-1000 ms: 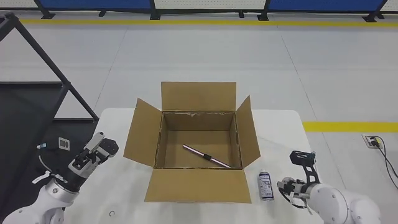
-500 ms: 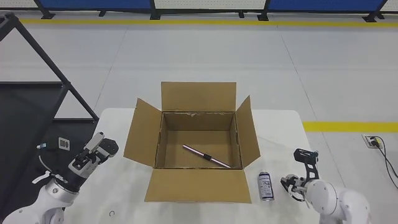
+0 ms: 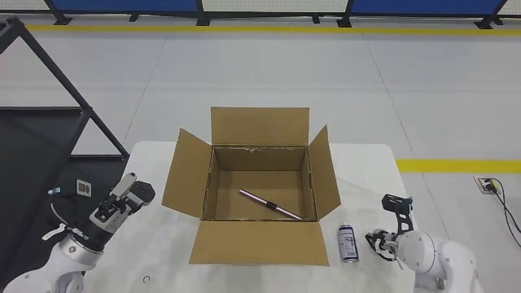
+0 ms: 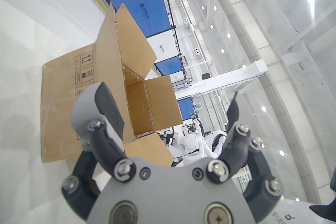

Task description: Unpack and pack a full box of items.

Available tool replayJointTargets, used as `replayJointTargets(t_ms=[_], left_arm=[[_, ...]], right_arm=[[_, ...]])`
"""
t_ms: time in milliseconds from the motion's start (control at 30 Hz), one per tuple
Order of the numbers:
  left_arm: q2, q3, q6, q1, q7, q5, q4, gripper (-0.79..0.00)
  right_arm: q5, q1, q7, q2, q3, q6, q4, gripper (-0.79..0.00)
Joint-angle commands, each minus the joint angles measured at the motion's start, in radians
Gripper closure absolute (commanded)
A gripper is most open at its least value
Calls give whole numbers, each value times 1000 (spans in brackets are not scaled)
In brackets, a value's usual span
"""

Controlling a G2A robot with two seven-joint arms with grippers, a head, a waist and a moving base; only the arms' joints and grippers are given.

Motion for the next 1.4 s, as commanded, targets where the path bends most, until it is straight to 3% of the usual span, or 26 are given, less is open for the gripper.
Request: replayJointTargets(t_ms=[0, 67, 200, 333, 433, 600, 833, 1367], left_arm=[[0, 0, 0, 0, 0, 0, 0, -785], [0, 0, 0, 0, 0, 0, 0, -785], [0, 0, 0, 0, 0, 0, 0, -785], [0, 0, 0, 0, 0, 0, 0, -785], [0, 0, 0, 0, 0, 0, 0, -785], [0, 0, 0, 0, 0, 0, 0, -785], [0, 0, 0, 0, 0, 0, 0, -785], [0, 0, 0, 0, 0, 0, 0, -785]], right_arm=[[1, 2, 2, 2, 0, 0, 1, -369], [2, 4, 4, 4, 0, 0, 2, -422], [5, 4, 7, 8, 6, 5, -8, -610], [24, -4, 12, 12, 22, 2, -38, -683], [54, -17, 16, 15, 37, -5, -95, -785], [197, -82, 23, 23, 108, -69, -317, -785], [489, -220, 13, 34, 204, -235, -627, -785], [507, -232, 14, 35, 213, -243, -645, -785]])
